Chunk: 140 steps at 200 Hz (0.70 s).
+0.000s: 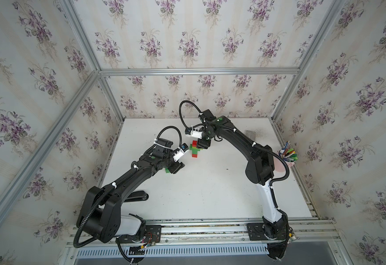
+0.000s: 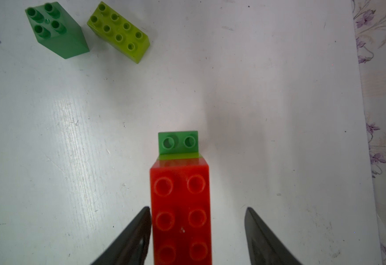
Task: Assemble a spoon with lego
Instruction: Assemble the lego brick with the lego brick.
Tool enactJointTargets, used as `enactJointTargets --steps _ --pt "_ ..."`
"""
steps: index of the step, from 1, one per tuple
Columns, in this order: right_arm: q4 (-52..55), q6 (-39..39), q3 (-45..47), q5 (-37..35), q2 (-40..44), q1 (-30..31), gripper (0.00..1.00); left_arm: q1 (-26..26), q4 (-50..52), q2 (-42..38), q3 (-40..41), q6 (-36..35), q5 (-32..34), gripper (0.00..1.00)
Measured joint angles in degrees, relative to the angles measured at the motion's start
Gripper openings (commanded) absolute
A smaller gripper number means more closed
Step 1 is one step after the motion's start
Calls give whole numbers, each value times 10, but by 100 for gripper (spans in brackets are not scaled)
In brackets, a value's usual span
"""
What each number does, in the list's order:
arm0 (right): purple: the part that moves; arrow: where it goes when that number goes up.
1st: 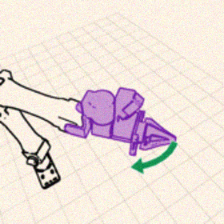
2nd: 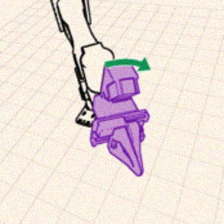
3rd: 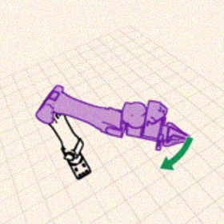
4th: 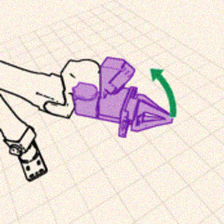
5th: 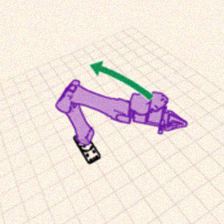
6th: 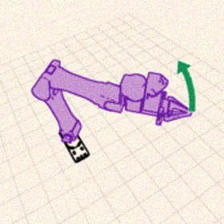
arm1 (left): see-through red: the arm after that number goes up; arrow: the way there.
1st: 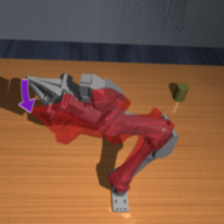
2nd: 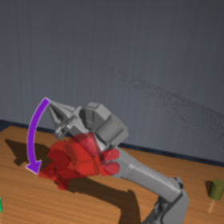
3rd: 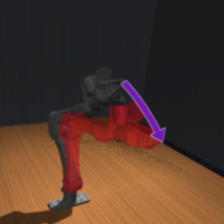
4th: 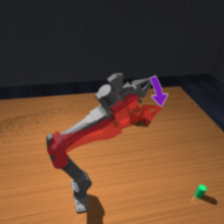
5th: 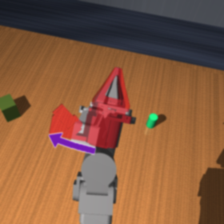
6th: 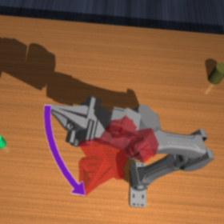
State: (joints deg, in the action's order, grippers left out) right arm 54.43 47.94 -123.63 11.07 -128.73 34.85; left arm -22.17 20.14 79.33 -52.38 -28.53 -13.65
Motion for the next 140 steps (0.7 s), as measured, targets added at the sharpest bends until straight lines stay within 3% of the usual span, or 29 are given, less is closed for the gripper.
enactJointTargets --steps 77,140 --pt "-17 0 11 -24 6 -1 68 0 26 -3 -12 12 14 69" --pt "-15 0 21 -27 52 8 87 12 110 -3 -69 50 57 72"
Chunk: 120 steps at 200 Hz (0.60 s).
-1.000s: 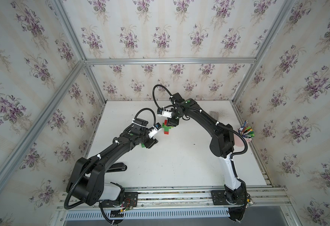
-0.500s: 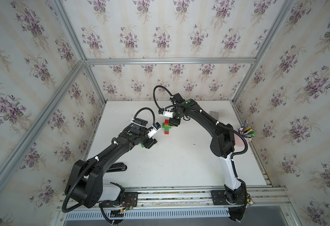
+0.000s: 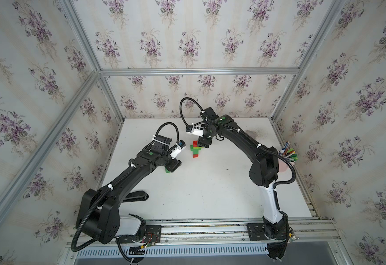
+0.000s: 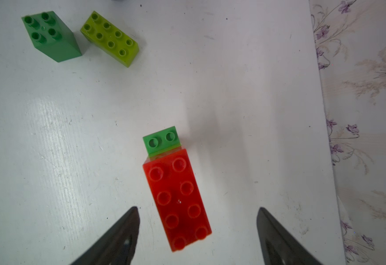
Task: Assemble a spoon with lego
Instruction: Assemble the lego brick with the lego brick.
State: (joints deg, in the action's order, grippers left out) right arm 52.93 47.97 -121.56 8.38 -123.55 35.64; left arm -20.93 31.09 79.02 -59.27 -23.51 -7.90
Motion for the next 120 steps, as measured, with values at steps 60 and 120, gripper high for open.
enactJointTargets --steps 60,120 --pt "-83 -36 163 -2 155 -3 96 5 111 78 -54 184 89 73" --pt "-287 -163 451 47 351 -41 100 6 118 176 -75 321 123 73"
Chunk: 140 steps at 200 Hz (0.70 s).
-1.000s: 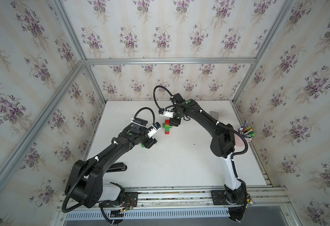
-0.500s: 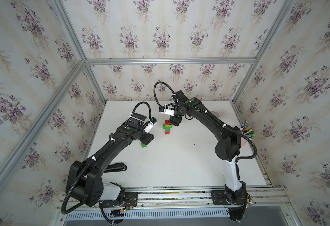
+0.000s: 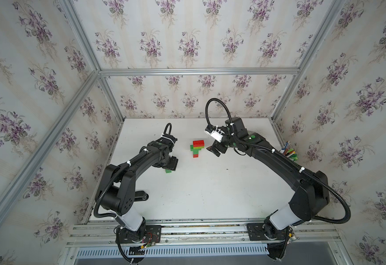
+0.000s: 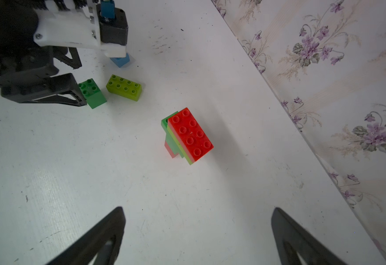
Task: Assemble a spoon with lego
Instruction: Assemble the lego brick with the lego brick, then pick up the lego brick from the center of the board.
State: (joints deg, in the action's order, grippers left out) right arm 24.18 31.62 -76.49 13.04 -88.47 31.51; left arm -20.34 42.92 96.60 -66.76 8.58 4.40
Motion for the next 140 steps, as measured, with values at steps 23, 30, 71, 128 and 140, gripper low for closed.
enactJointTargets --steps 23,30,71,128,140 --pt "-26 -21 39 16 28 -27 100 0 -8 33 -11 23 3 70" --pt "-30 -22 47 17 33 -35 100 0 -10 39 -11 29 4 70" --pt "-41 -32 63 28 45 -59 100 0 -39 40 16 63 21 63" --pt "-45 -33 60 38 36 -62 100 0 -117 -1 99 109 19 57" --pt "-44 -33 56 39 33 -62 100 0 -133 -6 108 115 16 57"
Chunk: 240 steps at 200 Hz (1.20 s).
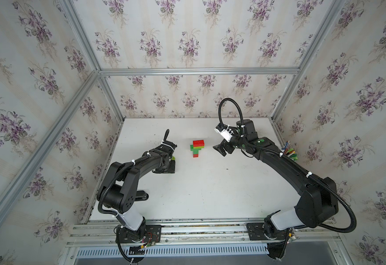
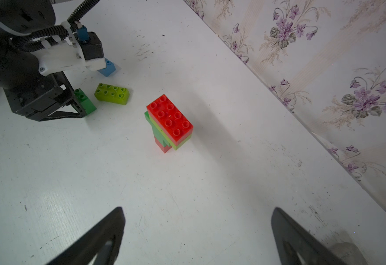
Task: Assemble a spoon with lego
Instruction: Pick up the lego brick from the center of the board, then assemble the lego brick with the lego brick.
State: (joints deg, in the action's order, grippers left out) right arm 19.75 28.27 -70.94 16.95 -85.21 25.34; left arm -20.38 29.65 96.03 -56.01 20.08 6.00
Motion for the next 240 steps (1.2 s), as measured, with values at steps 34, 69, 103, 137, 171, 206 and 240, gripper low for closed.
enactJointTargets --steps 34,69,103,137,171,206,240 --pt "3 0 -2 0 0 0 100 0 -27 1 10 10 -3 50" --pt "10 0 -2 0 0 0 100 0 -37 -5 10 15 -2 43" --pt "12 0 -2 0 -1 0 100 0 -42 -13 12 15 2 39" --pt "13 0 -2 0 -1 0 100 0 -44 -13 15 14 3 29" --pt "0 -46 3 23 3 -19 99 -1 -27 -15 3 -4 -1 20" --pt "-93 -276 30 118 20 -109 100 -1 46 -32 -97 -105 -31 17" --pt "-296 -577 151 276 -12 -139 100 -2 132 -25 -237 -299 -88 15"
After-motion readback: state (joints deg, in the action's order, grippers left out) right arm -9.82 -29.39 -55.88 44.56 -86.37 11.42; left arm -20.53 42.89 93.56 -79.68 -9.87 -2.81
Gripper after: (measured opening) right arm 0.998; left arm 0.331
